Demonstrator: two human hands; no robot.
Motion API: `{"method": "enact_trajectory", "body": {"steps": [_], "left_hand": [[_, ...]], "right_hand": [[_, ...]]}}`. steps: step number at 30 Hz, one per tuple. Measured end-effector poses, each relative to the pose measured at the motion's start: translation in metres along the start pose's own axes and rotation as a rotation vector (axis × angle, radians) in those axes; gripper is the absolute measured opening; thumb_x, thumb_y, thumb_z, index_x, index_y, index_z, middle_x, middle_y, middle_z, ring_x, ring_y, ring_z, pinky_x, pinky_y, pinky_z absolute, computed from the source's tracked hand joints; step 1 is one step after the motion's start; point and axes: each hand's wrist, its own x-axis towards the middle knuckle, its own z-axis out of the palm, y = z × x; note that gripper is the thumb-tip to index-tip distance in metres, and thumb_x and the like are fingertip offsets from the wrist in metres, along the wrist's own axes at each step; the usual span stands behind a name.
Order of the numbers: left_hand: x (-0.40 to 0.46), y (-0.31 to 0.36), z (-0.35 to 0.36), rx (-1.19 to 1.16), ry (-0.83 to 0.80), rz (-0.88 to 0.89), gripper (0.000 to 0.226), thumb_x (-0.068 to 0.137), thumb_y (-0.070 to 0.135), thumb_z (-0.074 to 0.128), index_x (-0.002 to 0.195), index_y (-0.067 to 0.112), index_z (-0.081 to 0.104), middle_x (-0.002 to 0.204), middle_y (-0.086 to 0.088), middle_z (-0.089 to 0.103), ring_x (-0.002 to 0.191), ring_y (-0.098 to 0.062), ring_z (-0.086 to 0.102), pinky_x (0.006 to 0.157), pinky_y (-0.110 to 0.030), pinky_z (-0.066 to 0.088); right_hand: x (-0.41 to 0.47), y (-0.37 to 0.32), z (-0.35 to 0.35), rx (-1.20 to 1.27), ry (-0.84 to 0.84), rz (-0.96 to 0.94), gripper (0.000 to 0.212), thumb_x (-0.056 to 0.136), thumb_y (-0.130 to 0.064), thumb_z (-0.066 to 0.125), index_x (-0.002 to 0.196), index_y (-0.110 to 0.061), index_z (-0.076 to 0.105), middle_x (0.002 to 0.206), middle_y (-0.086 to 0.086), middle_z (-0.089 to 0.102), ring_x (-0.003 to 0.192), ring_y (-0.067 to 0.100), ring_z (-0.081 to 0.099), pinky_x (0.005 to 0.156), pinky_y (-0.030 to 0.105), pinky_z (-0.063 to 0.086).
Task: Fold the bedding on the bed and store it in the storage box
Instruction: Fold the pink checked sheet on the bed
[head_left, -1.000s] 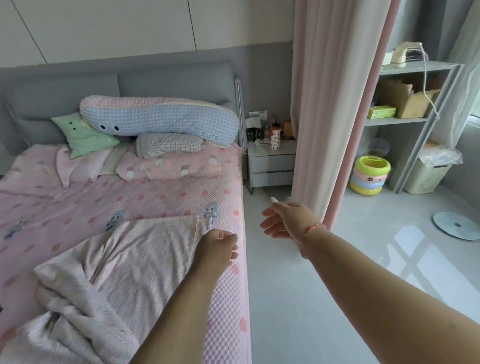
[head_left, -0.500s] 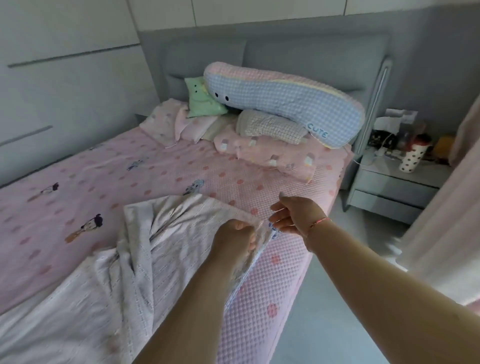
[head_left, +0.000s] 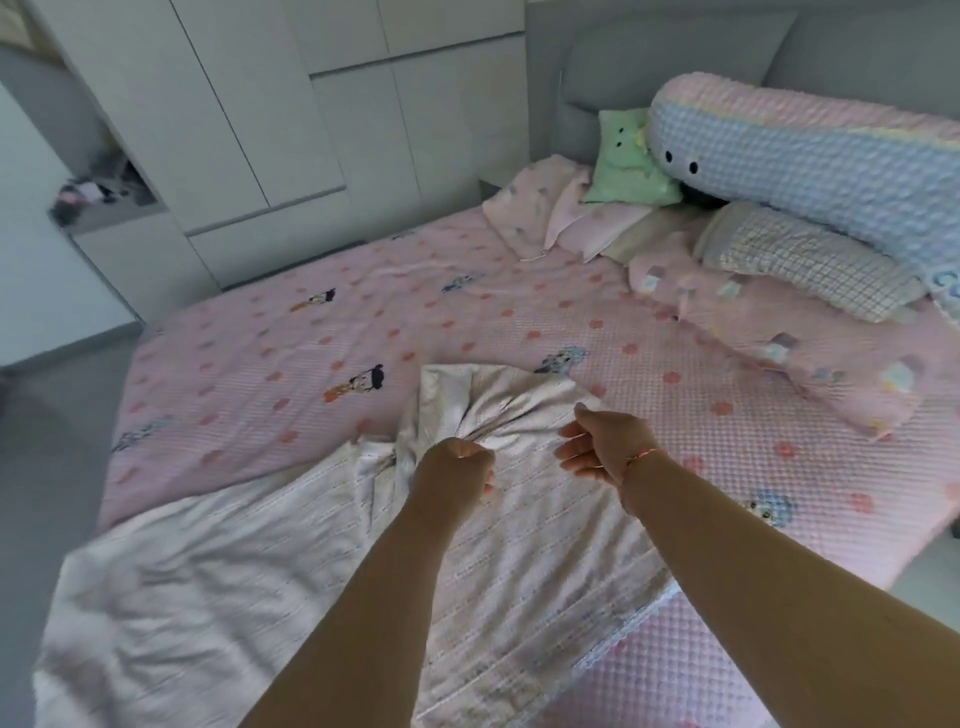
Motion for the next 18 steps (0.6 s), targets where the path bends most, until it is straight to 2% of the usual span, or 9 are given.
{"method": "enact_trajectory", "body": {"steps": [2, 5, 8, 12, 14, 15, 16, 17, 18], "left_hand": [[0.02, -0.003, -0.011, 0.01, 0.024, -0.012, 0.008, 0.089, 0.015, 0.056, 0.087, 0.013, 0.063, 0.078, -0.005, 0.068, 0.069, -0.017, 0.065, 0.072, -0.033, 0.055], [0.045, -0.007, -0.024, 0.05, 0.055, -0.024, 0.013, 0.089, 0.015, 0.055, 0.079, 0.012, 0.062, 0.079, -0.006, 0.069, 0.068, -0.015, 0.066, 0.071, -0.033, 0.055], [0.061, -0.01, -0.033, 0.072, 0.074, -0.062, 0.014, 0.089, 0.015, 0.055, 0.077, 0.01, 0.058, 0.087, -0.017, 0.072, 0.075, -0.024, 0.068, 0.075, -0.039, 0.054], [0.095, -0.008, -0.042, 0.085, 0.102, -0.097, 0.014, 0.091, 0.019, 0.055, 0.089, 0.008, 0.063, 0.093, -0.018, 0.071, 0.086, -0.033, 0.068, 0.088, -0.047, 0.055], [0.117, -0.007, -0.047, 0.122, 0.11, -0.117, 0.022, 0.092, 0.018, 0.054, 0.102, 0.001, 0.064, 0.099, -0.014, 0.07, 0.09, -0.028, 0.068, 0.091, -0.045, 0.053], [0.132, -0.007, -0.051, 0.144, 0.127, -0.127, 0.021, 0.092, 0.018, 0.054, 0.1, 0.001, 0.064, 0.102, -0.015, 0.07, 0.093, -0.029, 0.067, 0.092, -0.044, 0.053], [0.147, -0.007, -0.054, 0.154, 0.152, -0.139, 0.017, 0.092, 0.019, 0.055, 0.095, 0.005, 0.063, 0.105, -0.016, 0.069, 0.096, -0.03, 0.067, 0.092, -0.044, 0.052], [0.163, -0.008, -0.055, 0.16, 0.17, -0.164, 0.012, 0.092, 0.02, 0.055, 0.09, 0.011, 0.061, 0.107, -0.015, 0.069, 0.099, -0.03, 0.066, 0.093, -0.044, 0.052], [0.181, -0.011, -0.056, 0.172, 0.189, -0.177, 0.01, 0.092, 0.021, 0.055, 0.089, 0.014, 0.06, 0.11, -0.013, 0.068, 0.101, -0.029, 0.065, 0.094, -0.044, 0.051]], "right_hand": [[0.025, -0.002, 0.016, -0.015, -0.018, 0.022, 0.039, 0.101, -0.031, 0.041, 0.077, -0.007, 0.059, 0.069, 0.01, 0.063, 0.057, 0.019, 0.057, 0.057, 0.028, 0.044], [0.06, 0.001, 0.036, -0.027, -0.048, 0.069, 0.04, 0.101, -0.032, 0.04, 0.076, -0.007, 0.058, 0.068, 0.011, 0.062, 0.057, 0.02, 0.055, 0.056, 0.028, 0.044], [0.089, 0.0, 0.053, -0.035, -0.07, 0.143, 0.04, 0.101, -0.032, 0.04, 0.076, -0.005, 0.056, 0.067, 0.012, 0.059, 0.054, 0.019, 0.051, 0.05, 0.025, 0.039], [0.139, -0.013, 0.079, -0.034, -0.151, 0.266, 0.039, 0.102, -0.032, 0.038, 0.1, 0.002, 0.058, 0.06, 0.01, 0.049, 0.048, 0.015, 0.041, 0.045, 0.019, 0.03], [0.168, -0.021, 0.097, -0.069, -0.196, 0.29, 0.048, 0.102, -0.032, 0.035, 0.119, 0.007, 0.057, 0.062, 0.011, 0.052, 0.052, 0.018, 0.042, 0.055, 0.021, 0.039], [0.185, -0.024, 0.109, -0.071, -0.227, 0.304, 0.05, 0.102, -0.032, 0.034, 0.123, 0.008, 0.055, 0.069, 0.014, 0.057, 0.057, 0.019, 0.047, 0.068, 0.026, 0.049], [0.201, -0.027, 0.12, -0.086, -0.252, 0.313, 0.05, 0.103, -0.033, 0.033, 0.122, 0.007, 0.055, 0.083, 0.019, 0.064, 0.068, 0.024, 0.056, 0.087, 0.033, 0.051], [0.217, -0.028, 0.128, -0.113, -0.26, 0.325, 0.049, 0.103, -0.034, 0.033, 0.12, 0.006, 0.056, 0.102, 0.024, 0.066, 0.087, 0.03, 0.063, 0.101, 0.039, 0.045], [0.233, -0.027, 0.135, -0.131, -0.27, 0.337, 0.049, 0.103, -0.035, 0.032, 0.118, 0.005, 0.056, 0.116, 0.025, 0.063, 0.107, 0.034, 0.062, 0.107, 0.042, 0.04]]}}
